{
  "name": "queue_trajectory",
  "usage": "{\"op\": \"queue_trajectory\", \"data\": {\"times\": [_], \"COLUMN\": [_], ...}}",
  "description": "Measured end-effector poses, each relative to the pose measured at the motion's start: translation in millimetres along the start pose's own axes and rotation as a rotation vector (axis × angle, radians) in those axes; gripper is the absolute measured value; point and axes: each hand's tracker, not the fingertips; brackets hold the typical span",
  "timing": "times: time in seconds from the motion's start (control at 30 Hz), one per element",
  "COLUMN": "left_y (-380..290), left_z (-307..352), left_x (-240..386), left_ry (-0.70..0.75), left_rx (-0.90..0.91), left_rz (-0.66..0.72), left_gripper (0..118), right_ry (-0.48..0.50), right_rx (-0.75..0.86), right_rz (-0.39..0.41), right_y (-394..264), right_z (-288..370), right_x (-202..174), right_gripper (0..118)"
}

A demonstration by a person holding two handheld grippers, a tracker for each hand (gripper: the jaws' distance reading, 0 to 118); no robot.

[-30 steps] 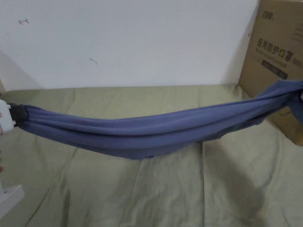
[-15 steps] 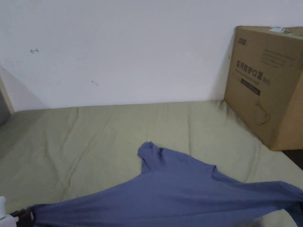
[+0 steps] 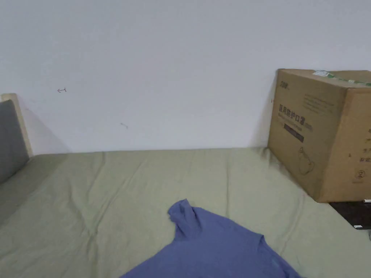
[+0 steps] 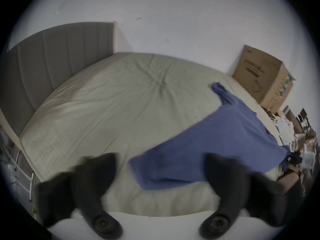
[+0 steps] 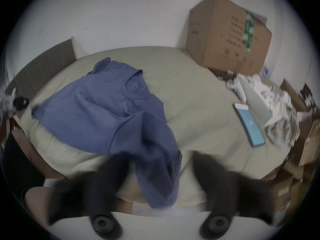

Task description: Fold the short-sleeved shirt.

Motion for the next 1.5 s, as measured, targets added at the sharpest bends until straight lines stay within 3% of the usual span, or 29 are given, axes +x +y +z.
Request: {"op": "queue_trajectory", "data": {"times": [0.03, 0.07, 0.1, 0.2, 0.27, 0.3, 0.33, 0.37, 0.4, 0.43, 0.47, 0.53, 0.63, 0.67, 0.73, 0.77, 0.8, 0.83, 0.87, 0.97, 1.03, 1.13, 1.2, 1.3, 1.37, 1.4, 1.43, 1.5], "left_y": [-1, 1, 0, -3, -11, -19, -26, -33, -44, -53, -60, -67, -70, -67, -56, -49, -42, -34, -27, -18, -16, -24, -28, -37, -40, -40, -43, -43], "left_z": [9, 22, 32, 81, 118, 136, 150, 164, 173, 179, 181, 164, 129, 119, 95, 80, 64, 46, 29, -28, -55, -89, -84, -77, -72, -71, -68, -65], "left_x": [2, 6, 8, 21, 35, 40, 45, 54, 61, 63, 63, 59, 49, 43, 26, 18, 11, 3, -3, -21, -26, -23, -4, 16, 29, 34, 28, 32], "left_ry": [-0.011, -0.019, -0.010, -0.005, 0.039, 0.049, 0.070, 0.126, 0.194, 0.218, 0.187, 0.098, 0.134, 0.134, 0.112, 0.123, 0.133, 0.169, 0.191, 0.138, 0.170, 0.207, 0.262, 0.298, 0.280, 0.284, 0.232, 0.237], "left_rx": [0.040, 0.082, 0.093, 0.184, 0.221, 0.276, 0.314, 0.336, 0.361, 0.377, 0.363, 0.256, 0.168, 0.169, 0.135, 0.140, 0.131, 0.091, 0.061, -0.061, -0.105, -0.137, -0.082, -0.031, -0.012, -0.004, -0.003, -0.011], "left_rz": [-0.014, -0.038, -0.058, -0.090, -0.097, -0.090, -0.084, -0.087, -0.070, -0.034, 0.005, 0.039, -0.013, 0.019, 0.086, 0.102, 0.097, 0.093, 0.109, 0.167, 0.198, 0.209, 0.140, 0.033, -0.038, -0.073, -0.086, -0.059], "left_gripper": [114, 116, 113, 112, 102, 83, 41, 13, 2, 2, 0, 0, 0, 0, 0, 1, 15, 56, 87, 103, 98, 101, 104, 81, 43, 18, 3, 3], "right_ry": [-0.009, -0.011, 0.005, -0.082, -0.032, 0.029, 0.062, 0.065, 0.056, 0.053, 0.125, 0.272, 0.289, 0.304, 0.377, 0.405, 0.421, 0.416, 0.409, 0.400, 0.399, 0.396, 0.386, 0.389, 0.390, 0.387, 0.387, 0.389], "right_rx": [-0.004, 0.028, 0.090, 0.242, 0.351, 0.419, 0.467, 0.497, 0.498, 0.489, 0.496, 0.435, 0.404, 0.421, 0.383, 0.370, 0.364, 0.361, 0.352, 0.305, 0.297, 0.284, 0.259, 0.253, 0.244, 0.242, 0.239, 0.236], "right_rz": [-0.014, -0.032, -0.043, -0.043, -0.041, -0.050, -0.050, -0.057, -0.068, -0.059, -0.058, 0.014, 0.201, 0.216, 0.171, 0.144, 0.135, 0.144, 0.161, 0.192, 0.187, 0.177, 0.162, 0.138, 0.133, 0.136, 0.141, 0.145], "right_y": [-1, -1, -2, -1, -4, -7, -11, -14, -16, -17, -22, -8, -7, 3, 7, 9, 17, 18, 18, 22, 23, 22, 25, 26, 32, 33, 34, 40], "right_z": [3, 12, 19, 60, 97, 113, 124, 135, 142, 142, 139, 146, 127, 134, 123, 117, 123, 117, 112, 102, 99, 91, 87, 81, 77, 76, 73, 68], "right_x": [1, 1, -1, -16, -35, -47, -59, -72, -87, -99, -111, -141, -173, -185, -191, -192, -200, -202, -205, -211, -212, -213, -213, -208, -210, -209, -208, -207], "right_gripper": [99, 118, 118, 118, 113, 109, 95, 68, 18, 0, 0, 0, 0, 0, 0, 0, 0, 0, 0, 0, 0, 0, 0, 0, 0, 0, 0, 0]}}
